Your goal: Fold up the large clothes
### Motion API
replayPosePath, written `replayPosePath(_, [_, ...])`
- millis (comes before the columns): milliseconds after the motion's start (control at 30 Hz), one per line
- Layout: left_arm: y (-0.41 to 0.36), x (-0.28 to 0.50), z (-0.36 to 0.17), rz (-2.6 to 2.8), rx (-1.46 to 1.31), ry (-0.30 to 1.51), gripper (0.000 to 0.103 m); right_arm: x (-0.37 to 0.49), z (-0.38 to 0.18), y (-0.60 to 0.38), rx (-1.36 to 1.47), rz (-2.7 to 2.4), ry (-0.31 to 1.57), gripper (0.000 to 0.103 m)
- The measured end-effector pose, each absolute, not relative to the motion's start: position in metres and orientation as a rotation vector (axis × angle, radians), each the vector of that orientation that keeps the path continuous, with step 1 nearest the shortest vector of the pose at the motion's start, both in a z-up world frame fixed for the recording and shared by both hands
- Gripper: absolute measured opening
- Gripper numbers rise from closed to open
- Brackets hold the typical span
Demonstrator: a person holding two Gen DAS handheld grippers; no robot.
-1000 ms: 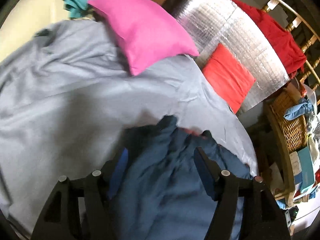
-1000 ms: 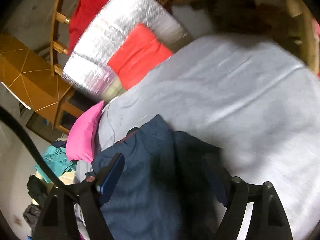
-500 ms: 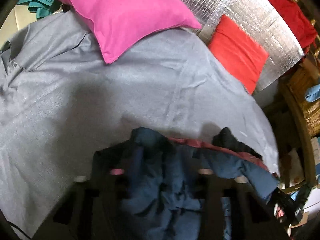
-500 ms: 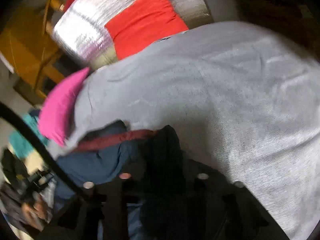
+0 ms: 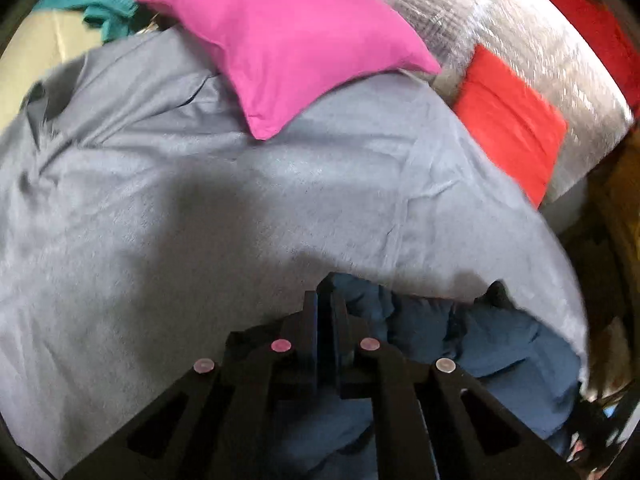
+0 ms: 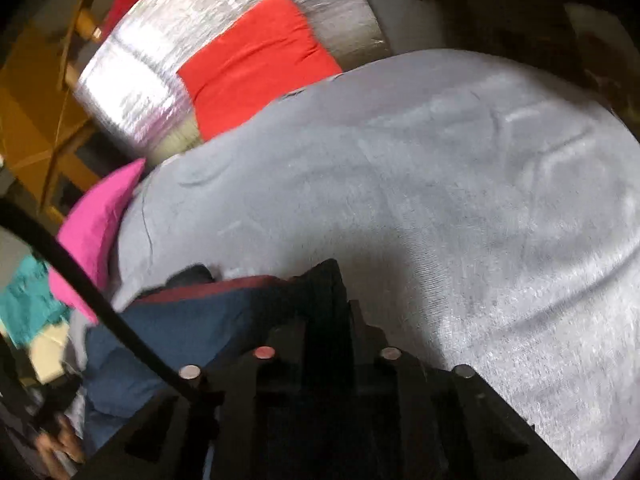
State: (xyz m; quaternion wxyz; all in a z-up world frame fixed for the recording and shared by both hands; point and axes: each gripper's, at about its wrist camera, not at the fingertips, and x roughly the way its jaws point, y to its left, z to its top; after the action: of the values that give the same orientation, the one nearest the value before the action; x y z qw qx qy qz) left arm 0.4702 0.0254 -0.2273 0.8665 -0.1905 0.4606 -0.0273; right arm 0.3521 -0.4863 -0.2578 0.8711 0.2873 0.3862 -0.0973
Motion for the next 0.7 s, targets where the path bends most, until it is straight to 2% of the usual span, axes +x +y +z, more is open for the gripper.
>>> replayPosePath(33, [0.03,0.467,-0.221,-0.071,-0.413,0.953,0.005,0.347,-0.252,-0.488,0.623,-0.207,0.796,0.04])
replayPosePath(67, [0.032,0.466,-0.217,-0.083,-0.425,0.945,0.006,0.345,-0.25,-0.49,0.639,-0.204,0.793,0.059])
replayPosePath(100, [0.037,0.464,-0.212,-0.099,-0.449,0.941,0.013,0.341,-0.248,-0.491,0.661,-0.197,0.787,0.068])
replayPosePath(133, [0.042,0.462,-0.209,-0.115,-0.479,0.942,0.022,0.334,-0.243,-0.493,0.69,-0.18,0.761,0.071])
replayPosePath(200, [0.051,0.46,-0.207,-0.136,-0.551,0.937,0.068,0.327,-0.237,-0.497,0.719,-0.159,0.725,0.071])
replayPosePath(233, [0.055,0.46,-0.209,-0.129,-0.573,0.939,0.075,0.326,-0.235,-0.497,0.733,-0.15,0.721,0.071])
replayPosePath(267, [0.052,0.463,-0.212,-0.123,-0.584,0.947,0.076,0.327,-0.234,-0.499,0.743,-0.143,0.72,0.071])
replayPosePath(400, [0.035,0.474,-0.227,-0.194,-0.551,1.015,0.076,0.34,-0.248,-0.494,0.76,-0.129,0.773,0.071])
replayPosePath(433, [0.028,0.475,-0.23,-0.2,-0.52,1.03,0.075,0.344,-0.254,-0.492,0.752,-0.128,0.796,0.067])
replayPosePath(467, [0.021,0.475,-0.232,-0.194,-0.478,1.038,0.068,0.348,-0.258,-0.491,0.739,-0.135,0.806,0.044])
replayPosePath(500, [0.012,0.475,-0.234,-0.184,-0.428,1.029,0.04,0.349,-0.258,-0.487,0.701,-0.153,0.804,0.031])
replayPosePath(533, [0.007,0.475,-0.235,-0.174,-0.4,1.032,0.028,0.35,-0.256,-0.485,0.68,-0.161,0.797,0.025])
replayPosePath(567, [0.0,0.474,-0.234,-0.158,-0.361,1.024,0.025,0.349,-0.253,-0.484,0.676,-0.158,0.776,0.019])
replayPosePath(600, [-0.003,0.473,-0.23,-0.16,-0.344,1.001,0.021,0.344,-0.243,-0.481,0.657,-0.156,0.725,0.019])
replayPosePath(700, [-0.002,0.465,-0.212,-0.169,-0.37,0.912,0.017,0.334,-0.215,-0.469,0.537,-0.202,0.625,0.019])
